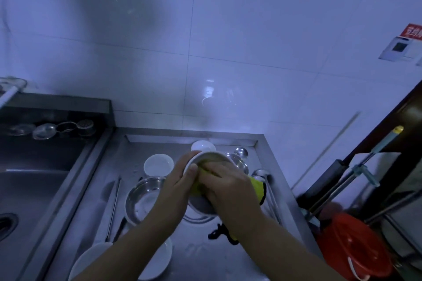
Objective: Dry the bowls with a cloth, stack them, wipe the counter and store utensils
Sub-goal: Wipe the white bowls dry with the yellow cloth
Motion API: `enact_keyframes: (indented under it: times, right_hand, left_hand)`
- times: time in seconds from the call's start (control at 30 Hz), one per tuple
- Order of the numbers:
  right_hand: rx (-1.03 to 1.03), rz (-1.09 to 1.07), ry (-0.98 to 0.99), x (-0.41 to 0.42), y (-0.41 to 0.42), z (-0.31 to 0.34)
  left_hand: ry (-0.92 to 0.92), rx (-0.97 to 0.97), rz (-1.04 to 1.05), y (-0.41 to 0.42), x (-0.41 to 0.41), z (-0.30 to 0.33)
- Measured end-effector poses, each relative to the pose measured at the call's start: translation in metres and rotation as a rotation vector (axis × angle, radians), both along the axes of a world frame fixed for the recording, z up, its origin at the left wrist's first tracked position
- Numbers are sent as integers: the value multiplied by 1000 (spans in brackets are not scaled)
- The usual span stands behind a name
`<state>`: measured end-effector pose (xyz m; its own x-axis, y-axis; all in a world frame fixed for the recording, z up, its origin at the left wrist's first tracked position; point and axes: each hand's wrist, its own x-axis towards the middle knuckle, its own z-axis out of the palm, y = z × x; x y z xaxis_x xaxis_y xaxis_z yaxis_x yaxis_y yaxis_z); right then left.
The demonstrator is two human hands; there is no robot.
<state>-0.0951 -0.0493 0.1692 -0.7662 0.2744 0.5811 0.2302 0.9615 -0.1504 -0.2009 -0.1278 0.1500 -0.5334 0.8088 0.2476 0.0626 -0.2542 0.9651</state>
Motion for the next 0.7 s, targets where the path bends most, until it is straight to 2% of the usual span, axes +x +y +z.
enact_keyframes:
  times: [0.1, 0.2, 0.37, 0.5, 0.6, 0.7]
  right_hand:
    - [76, 109, -76, 1, -5, -6]
    - [143, 158, -148, 14, 6, -3]
    - [269, 246, -210, 21, 44, -1]
    - [399, 407, -242, 13, 74, 4]
    - [423, 421, -265, 18, 90, 4]
    - [291, 339, -201, 33, 98, -1]
  left_hand:
    - [-87, 0, 9, 2, -15, 3]
    - [-115, -3, -69, 5, -24, 8]
    - [-21, -106, -243, 13, -27, 7]
    - [40, -228, -390, 25, -31, 8]
    - [63, -274, -311, 36, -31, 14]
    - [47, -262, -97, 56, -25, 23]
